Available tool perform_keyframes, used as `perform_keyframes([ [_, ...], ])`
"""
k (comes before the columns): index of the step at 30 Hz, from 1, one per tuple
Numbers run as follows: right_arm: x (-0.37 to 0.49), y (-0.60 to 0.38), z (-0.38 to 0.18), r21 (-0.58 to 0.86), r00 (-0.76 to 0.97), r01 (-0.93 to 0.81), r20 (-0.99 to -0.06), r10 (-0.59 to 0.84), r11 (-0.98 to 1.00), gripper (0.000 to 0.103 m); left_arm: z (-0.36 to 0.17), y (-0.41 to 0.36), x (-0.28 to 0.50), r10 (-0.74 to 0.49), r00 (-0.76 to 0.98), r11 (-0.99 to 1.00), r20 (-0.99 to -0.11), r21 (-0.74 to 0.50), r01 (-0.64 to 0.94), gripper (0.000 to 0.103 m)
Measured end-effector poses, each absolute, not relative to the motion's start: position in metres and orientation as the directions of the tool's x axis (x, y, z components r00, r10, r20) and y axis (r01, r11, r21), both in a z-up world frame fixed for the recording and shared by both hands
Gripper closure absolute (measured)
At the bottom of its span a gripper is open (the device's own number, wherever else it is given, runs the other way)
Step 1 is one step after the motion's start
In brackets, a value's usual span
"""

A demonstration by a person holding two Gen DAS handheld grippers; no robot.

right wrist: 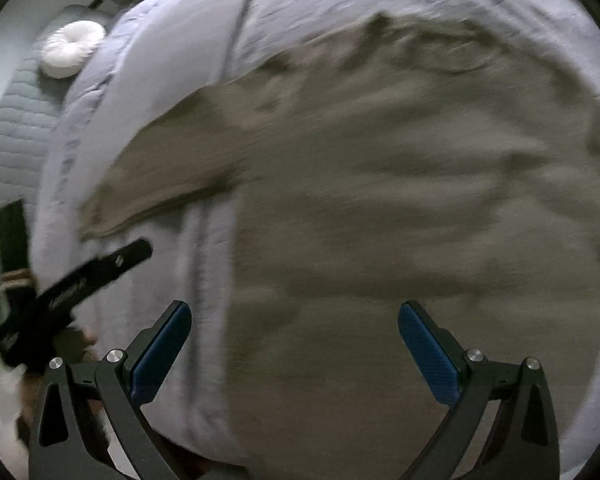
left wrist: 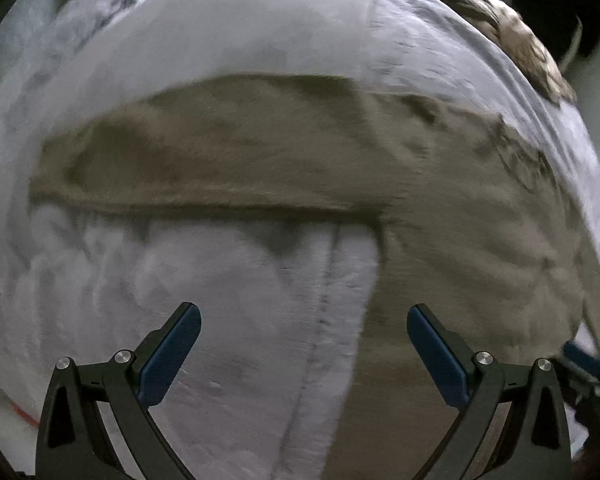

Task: Fold small clothes
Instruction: 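Grasp the sweater sleeve cuff with the left tool and fold it across the body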

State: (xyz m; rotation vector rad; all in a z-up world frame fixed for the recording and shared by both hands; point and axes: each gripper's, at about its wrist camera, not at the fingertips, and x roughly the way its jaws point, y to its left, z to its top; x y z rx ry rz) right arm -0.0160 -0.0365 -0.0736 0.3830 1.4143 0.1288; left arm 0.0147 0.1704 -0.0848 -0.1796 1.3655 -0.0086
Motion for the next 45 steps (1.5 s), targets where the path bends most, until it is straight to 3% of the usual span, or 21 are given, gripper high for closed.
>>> perform_keyframes([
  [5, -0.012, 0.008, -0.100, 0.434, 0.105, 0.088, -0.899, 0.424, 0.897, 0.000, -0.107, 0.252, 0.025, -0.138, 0.260, 0.948, -0.956, -0.203, -0.244, 0.000],
  [12, -0.006, 0.040, -0.126, 0.464, 0.075, 0.089, -0.886, 0.458, 0.882, 0.000, -0.141, 0.353, 0.050, -0.124, 0.348, 0.852, -0.929, -0.279, -0.442, 0.000],
  [20, -0.009, 0.035, -0.128, 0.470, 0.106, 0.106, -0.882, 0.460, 0.876, 0.000, -0.157, 0.365, 0.079, -0.162, 0.462, 0.815, -0.872, -0.383, -0.436, 0.000],
  [22, -0.012, 0.028, -0.127, 0.476, 0.119, 0.116, -0.878, 0.464, 0.872, 0.000, -0.155, 0.367, 0.080, -0.168, 0.496, 0.799, -0.852, -0.412, -0.437, 0.014],
  [24, -0.014, 0.022, -0.125, 0.486, 0.137, 0.121, -0.872, 0.470, 0.866, 0.000, -0.152, 0.372, 0.083, -0.180, 0.513, 0.793, -0.839, -0.433, -0.429, 0.061],
  [25, -0.015, 0.019, -0.124, 0.490, 0.145, 0.121, -0.869, 0.473, 0.863, 0.000, -0.153, 0.373, 0.082, -0.202, 0.528, 0.787, -0.825, -0.457, -0.413, 0.074],
  [26, -0.018, 0.014, -0.123, 0.494, 0.155, 0.118, -0.866, 0.476, 0.861, 0.000, -0.152, 0.375, 0.082, -0.240, 0.548, 0.774, -0.801, -0.499, -0.390, 0.096],
  [35, -0.023, -0.033, -0.111, 0.549, 0.247, 0.134, -0.825, 0.508, 0.825, 0.000, -0.089, 0.318, 0.090, -0.409, 0.658, 0.784, -0.632, -0.613, -0.102, 0.097],
  [41, -0.027, -0.091, -0.097, 0.558, 0.322, 0.179, -0.811, 0.488, 0.810, 0.000, -0.033, 0.215, 0.097, -0.588, 0.606, 0.750, -0.536, -0.642, 0.159, 0.097],
  [45, -0.034, -0.143, -0.094, 0.543, 0.366, 0.244, -0.819, 0.443, 0.803, 0.000, -0.020, 0.116, 0.109, -0.669, 0.513, 0.727, -0.537, -0.617, 0.302, 0.097],
])
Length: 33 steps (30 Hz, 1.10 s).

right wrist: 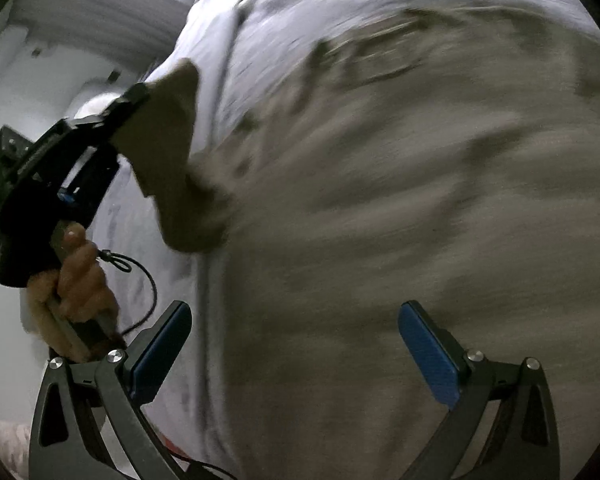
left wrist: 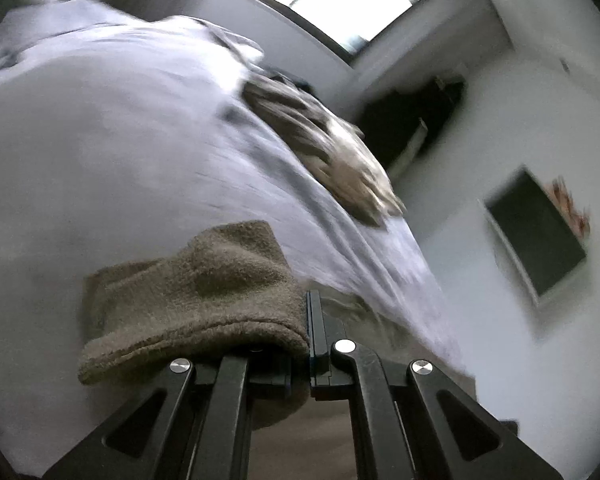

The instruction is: Fold small clothes

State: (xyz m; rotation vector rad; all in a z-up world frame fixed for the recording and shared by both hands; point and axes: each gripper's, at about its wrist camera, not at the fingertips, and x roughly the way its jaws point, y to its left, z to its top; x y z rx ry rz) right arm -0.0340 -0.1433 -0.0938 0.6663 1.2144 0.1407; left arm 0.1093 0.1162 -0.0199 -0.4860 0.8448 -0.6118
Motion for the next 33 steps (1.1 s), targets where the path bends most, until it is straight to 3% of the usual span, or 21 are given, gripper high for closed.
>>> perform_keyframes([
  [6, -0.052, -0.221, -0.102, 0.512, 0.393, 0.370, -0.842, 0.369, 0.775, 0.000, -0.047, -0.031, 0.109, -0.690, 0.344, 0.717, -0.637, -0.534, 0.448, 0.097],
  [10, -0.058, -0.250, -0.111, 0.484, 0.381, 0.425, -0.862, 0.334, 0.765, 0.000, -0.102, -0.099, 0.102, -0.521, 0.316, 0.805, -0.793, -0.334, 0.490, 0.097],
  [13, -0.055, -0.264, -0.114, 0.460, 0.366, 0.428, -0.875, 0.317, 0.778, 0.000, -0.128, -0.108, 0.083, -0.431, 0.282, 0.829, -0.857, -0.253, 0.498, 0.096],
  [16, -0.049, -0.267, -0.111, 0.417, 0.355, 0.406, -0.892, 0.280, 0.813, 0.000, -0.133, -0.115, 0.072, -0.354, 0.319, 0.849, -0.879, -0.160, 0.503, 0.066],
  [18, -0.041, -0.267, -0.106, 0.376, 0.347, 0.385, -0.905, 0.246, 0.843, 0.000, -0.121, -0.109, 0.059, -0.349, 0.359, 0.850, -0.866, -0.131, 0.510, 0.021],
  [20, -0.028, -0.264, -0.101, 0.337, 0.349, 0.345, -0.912, 0.213, 0.876, 0.000, -0.101, -0.095, 0.048, -0.304, 0.438, 0.867, -0.846, -0.055, 0.495, 0.008],
  [23, -0.004, -0.238, -0.091, 0.257, 0.360, 0.242, -0.919, 0.160, 0.936, 0.000, -0.076, -0.058, 0.045, -0.304, 0.490, 0.879, -0.817, -0.043, 0.474, 0.008],
  [27, 0.028, -0.183, -0.085, 0.069, 0.384, 0.042, -0.922, 0.048, 0.997, 0.000, -0.066, 0.007, 0.073, -0.228, 0.528, 0.942, -0.818, -0.047, 0.334, 0.008],
  [30, 0.051, -0.134, -0.100, -0.148, 0.394, -0.123, -0.915, -0.088, 0.981, 0.000, -0.086, 0.052, 0.106, -0.120, 0.499, 0.983, -0.858, -0.032, 0.181, 0.008],
  [33, 0.063, -0.108, -0.119, -0.305, 0.426, -0.208, -0.884, -0.194, 0.930, 0.000, -0.116, 0.086, 0.135, -0.114, 0.406, 0.993, -0.907, -0.093, 0.071, 0.008],
])
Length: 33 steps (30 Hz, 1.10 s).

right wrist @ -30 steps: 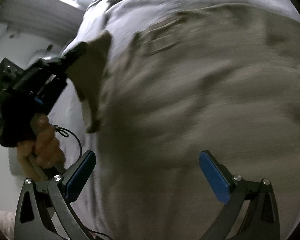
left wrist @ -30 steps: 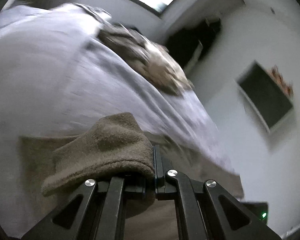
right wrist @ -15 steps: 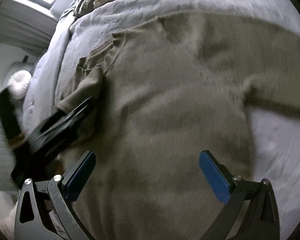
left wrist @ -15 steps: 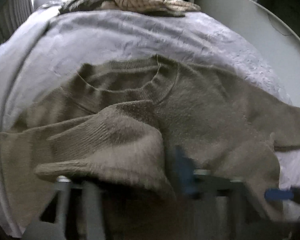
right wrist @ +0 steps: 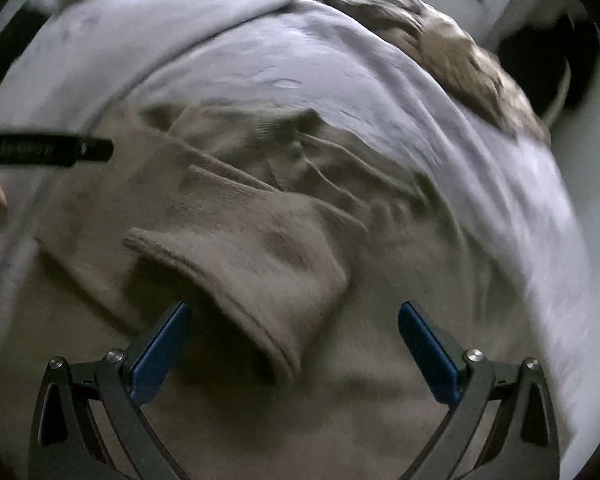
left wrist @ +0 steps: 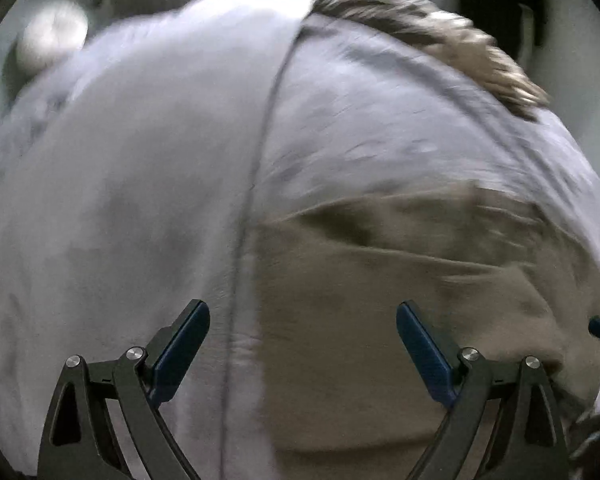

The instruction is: Fold small clothes

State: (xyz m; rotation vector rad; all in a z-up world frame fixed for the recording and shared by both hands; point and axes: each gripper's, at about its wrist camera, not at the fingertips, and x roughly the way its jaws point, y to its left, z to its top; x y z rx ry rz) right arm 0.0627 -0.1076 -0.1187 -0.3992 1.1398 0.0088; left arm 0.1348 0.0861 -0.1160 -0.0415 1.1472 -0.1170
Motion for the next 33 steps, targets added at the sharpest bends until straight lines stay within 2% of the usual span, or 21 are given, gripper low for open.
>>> perform_keyframes([
  [2, 0.068, -0.102, -0.130, -0.402, 0.451, -0.219, -0.850, -0.273, 0.889, 0.003, -0.134, 0.094, 0.145, -0.112, 0.367, 0.994, -0.924, -0.104, 0.040, 0.008],
  [3, 0.070, -0.103, -0.130, -0.425, 0.462, -0.209, -0.837, -0.294, 0.881, 0.014, -0.143, 0.094, 0.148, -0.109, 0.351, 0.994, -0.930, -0.101, 0.040, 0.008],
  [4, 0.072, -0.111, -0.127, -0.425, 0.475, -0.178, -0.827, -0.301, 0.887, 0.038, -0.149, 0.093, 0.151, -0.107, 0.340, 0.994, -0.934, -0.099, 0.043, 0.008],
  [6, 0.078, -0.132, -0.115, -0.324, 0.468, -0.088, -0.848, -0.249, 0.942, 0.060, -0.157, 0.090, 0.152, -0.108, 0.334, 0.994, -0.936, -0.099, 0.046, 0.008],
  [9, 0.073, -0.196, -0.101, 0.026, 0.472, 0.151, -0.880, -0.049, 0.988, 0.060, -0.158, 0.085, 0.152, -0.117, 0.345, 0.993, -0.931, -0.109, 0.043, 0.008],
  [11, 0.059, -0.242, -0.106, 0.257, 0.489, 0.305, -0.869, 0.081, 0.917, 0.056, -0.158, 0.084, 0.153, -0.121, 0.345, 0.993, -0.931, -0.114, 0.042, 0.008],
  [13, 0.046, -0.273, -0.123, 0.416, 0.493, 0.405, -0.849, 0.189, 0.814, 0.033, -0.159, 0.084, 0.153, -0.128, 0.343, 0.992, -0.930, -0.123, 0.038, 0.008],
  [14, 0.037, -0.284, -0.131, 0.476, 0.500, 0.448, -0.835, 0.229, 0.757, 0.032, -0.160, 0.085, 0.153, -0.132, 0.340, 0.991, -0.931, -0.128, 0.034, 0.009],
  [16, 0.022, -0.298, -0.139, 0.564, 0.538, 0.488, -0.795, 0.278, 0.666, 0.032, -0.159, 0.083, 0.157, -0.128, 0.336, 0.992, -0.933, -0.126, 0.028, 0.028],
  [17, 0.016, -0.304, -0.140, 0.598, 0.559, 0.507, -0.776, 0.291, 0.621, 0.033, -0.157, 0.083, 0.158, -0.124, 0.337, 0.992, -0.933, -0.122, 0.029, 0.046],
  [18, 0.014, -0.307, -0.140, 0.610, 0.567, 0.523, -0.771, 0.291, 0.596, 0.049, -0.156, 0.086, 0.162, -0.155, 0.337, 0.988, -0.929, -0.150, 0.041, 0.084],
  [19, 0.012, -0.310, -0.140, 0.613, 0.569, 0.542, -0.771, 0.285, 0.575, 0.085, -0.155, 0.086, 0.164, -0.235, 0.317, 0.972, -0.919, -0.227, 0.062, 0.091],
  [20, 0.010, -0.311, -0.138, 0.627, 0.575, 0.548, -0.763, 0.294, 0.554, 0.095, -0.151, 0.086, 0.165, -0.232, 0.322, 0.973, -0.918, -0.225, 0.057, 0.091],
  [23, 0.013, -0.314, -0.133, 0.667, 0.601, 0.517, -0.729, 0.327, 0.536, 0.095, -0.139, 0.089, 0.162, -0.240, 0.357, 0.971, -0.903, -0.221, 0.094, 0.093],
  [28, 0.000, -0.317, -0.153, 0.585, 0.532, 0.609, -0.802, 0.271, 0.536, 0.095, -0.150, 0.105, 0.173, -0.242, 0.332, 0.970, -0.912, -0.220, 0.103, 0.093],
  [33, -0.019, -0.317, -0.153, 0.605, 0.544, 0.607, -0.789, 0.286, 0.515, 0.094, -0.149, 0.109, 0.171, -0.231, 0.344, 0.973, -0.910, -0.213, 0.089, 0.092],
])
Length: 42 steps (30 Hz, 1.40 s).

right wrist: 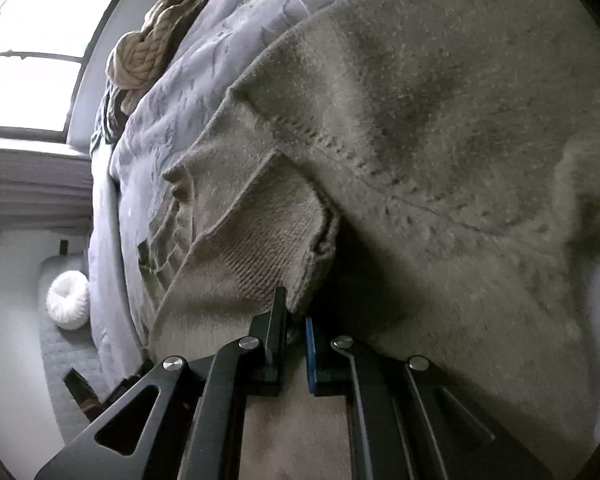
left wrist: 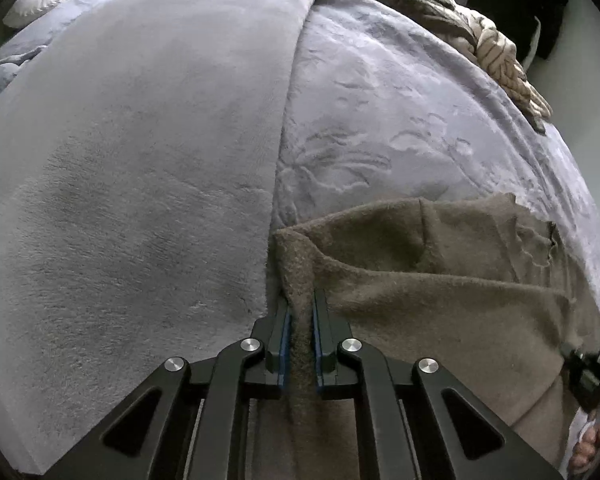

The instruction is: Fold small clothes

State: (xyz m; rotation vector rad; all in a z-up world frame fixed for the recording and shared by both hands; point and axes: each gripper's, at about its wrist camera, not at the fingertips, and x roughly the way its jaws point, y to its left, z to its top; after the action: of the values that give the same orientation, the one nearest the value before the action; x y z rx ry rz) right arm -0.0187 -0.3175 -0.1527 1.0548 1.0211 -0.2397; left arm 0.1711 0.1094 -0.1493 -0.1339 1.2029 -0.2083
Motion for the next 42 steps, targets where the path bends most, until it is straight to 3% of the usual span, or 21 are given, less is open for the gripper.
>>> perform_keyframes([
  [2, -0.021, -0.319, -0.152, 0.622, 0.553, 0.595, -0.776, 0.303, 0.509, 0.092, -0.142, 0.112, 0.168, -0.215, 0.351, 0.976, -0.911, -0.197, 0.088, 0.092],
  [6, -0.030, -0.327, -0.150, 0.656, 0.578, 0.588, -0.750, 0.322, 0.473, 0.065, -0.123, 0.116, 0.157, -0.170, 0.358, 0.985, -0.918, -0.145, 0.094, 0.092],
  [7, -0.031, -0.328, -0.148, 0.660, 0.585, 0.584, -0.746, 0.319, 0.473, 0.063, -0.118, 0.120, 0.151, -0.179, 0.358, 0.983, -0.916, -0.154, 0.096, 0.092],
  [11, -0.023, -0.325, -0.137, 0.630, 0.577, 0.572, -0.764, 0.289, 0.525, 0.064, -0.105, 0.115, 0.128, -0.260, 0.338, 0.963, -0.905, -0.218, 0.157, 0.092],
  [12, -0.022, -0.324, -0.136, 0.613, 0.570, 0.580, -0.776, 0.269, 0.537, 0.071, -0.104, 0.111, 0.121, -0.263, 0.332, 0.960, -0.906, -0.213, 0.179, 0.092],
  [13, -0.022, -0.324, -0.134, 0.594, 0.567, 0.591, -0.787, 0.242, 0.546, 0.086, -0.105, 0.105, 0.116, -0.265, 0.326, 0.958, -0.908, -0.209, 0.197, 0.092],
  [16, -0.026, -0.329, -0.138, 0.512, 0.517, 0.655, -0.840, 0.164, 0.555, 0.093, -0.122, 0.086, 0.106, -0.239, 0.296, 0.958, -0.925, -0.174, 0.230, 0.092],
  [20, -0.038, -0.335, -0.139, 0.508, 0.508, 0.669, -0.845, 0.164, 0.543, 0.095, -0.150, 0.086, 0.098, -0.182, 0.282, 0.970, -0.942, -0.126, 0.205, 0.092],
  [30, -0.074, -0.329, -0.127, 0.552, 0.513, 0.622, -0.823, 0.243, 0.555, 0.090, -0.132, 0.073, 0.085, -0.105, 0.315, 0.975, -0.943, -0.036, 0.218, 0.092],
  [32, -0.079, -0.325, -0.126, 0.555, 0.507, 0.611, -0.822, 0.259, 0.565, 0.082, -0.127, 0.067, 0.080, -0.111, 0.313, 0.974, -0.943, -0.041, 0.221, 0.092],
  [34, -0.084, -0.321, -0.127, 0.567, 0.509, 0.606, -0.816, 0.275, 0.558, 0.052, -0.125, 0.055, 0.077, -0.117, 0.307, 0.973, -0.944, -0.048, 0.224, 0.092],
  [42, -0.096, -0.319, -0.122, 0.607, 0.537, 0.586, -0.787, 0.304, 0.537, 0.038, -0.116, 0.009, 0.051, -0.088, 0.308, 0.956, -0.947, 0.006, 0.292, 0.092],
])
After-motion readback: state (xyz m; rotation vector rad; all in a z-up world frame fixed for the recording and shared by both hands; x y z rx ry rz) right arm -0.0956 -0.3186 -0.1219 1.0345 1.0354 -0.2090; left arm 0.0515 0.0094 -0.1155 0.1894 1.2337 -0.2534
